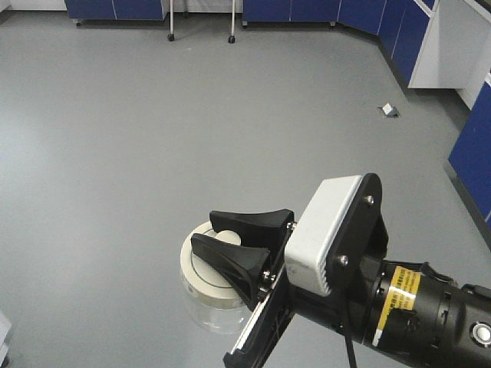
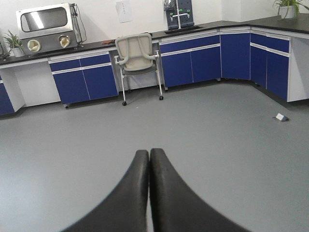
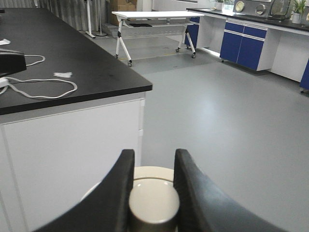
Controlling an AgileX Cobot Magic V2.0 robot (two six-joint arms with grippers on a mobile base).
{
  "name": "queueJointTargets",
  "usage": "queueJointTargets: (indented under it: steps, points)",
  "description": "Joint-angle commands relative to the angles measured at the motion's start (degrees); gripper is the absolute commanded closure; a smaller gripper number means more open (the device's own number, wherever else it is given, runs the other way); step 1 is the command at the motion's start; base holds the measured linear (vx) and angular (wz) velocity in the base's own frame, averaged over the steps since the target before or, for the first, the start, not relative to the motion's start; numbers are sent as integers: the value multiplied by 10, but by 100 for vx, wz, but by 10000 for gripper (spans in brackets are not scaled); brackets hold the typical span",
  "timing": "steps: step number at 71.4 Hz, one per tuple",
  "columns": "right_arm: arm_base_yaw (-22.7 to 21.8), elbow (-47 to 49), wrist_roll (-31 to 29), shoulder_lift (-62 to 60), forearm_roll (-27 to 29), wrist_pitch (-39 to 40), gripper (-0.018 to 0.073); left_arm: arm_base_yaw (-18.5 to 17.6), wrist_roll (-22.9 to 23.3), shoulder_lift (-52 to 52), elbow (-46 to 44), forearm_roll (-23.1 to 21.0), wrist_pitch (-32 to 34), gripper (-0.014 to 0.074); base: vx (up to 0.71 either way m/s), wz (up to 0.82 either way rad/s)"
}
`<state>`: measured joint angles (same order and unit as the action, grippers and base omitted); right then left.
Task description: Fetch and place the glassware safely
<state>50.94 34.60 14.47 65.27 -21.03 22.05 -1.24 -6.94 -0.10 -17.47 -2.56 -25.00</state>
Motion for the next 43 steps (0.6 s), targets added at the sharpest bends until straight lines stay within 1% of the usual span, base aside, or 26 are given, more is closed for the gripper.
queueJointTargets:
  steps: [1,43]
  points:
    - [1,20,-2,-15,4,57,563,-2,0,7,-15,-5,37,603,53,2]
    - [1,20,-2,-15,4,57,563,-2,0,7,-15,-5,37,603,55,-4]
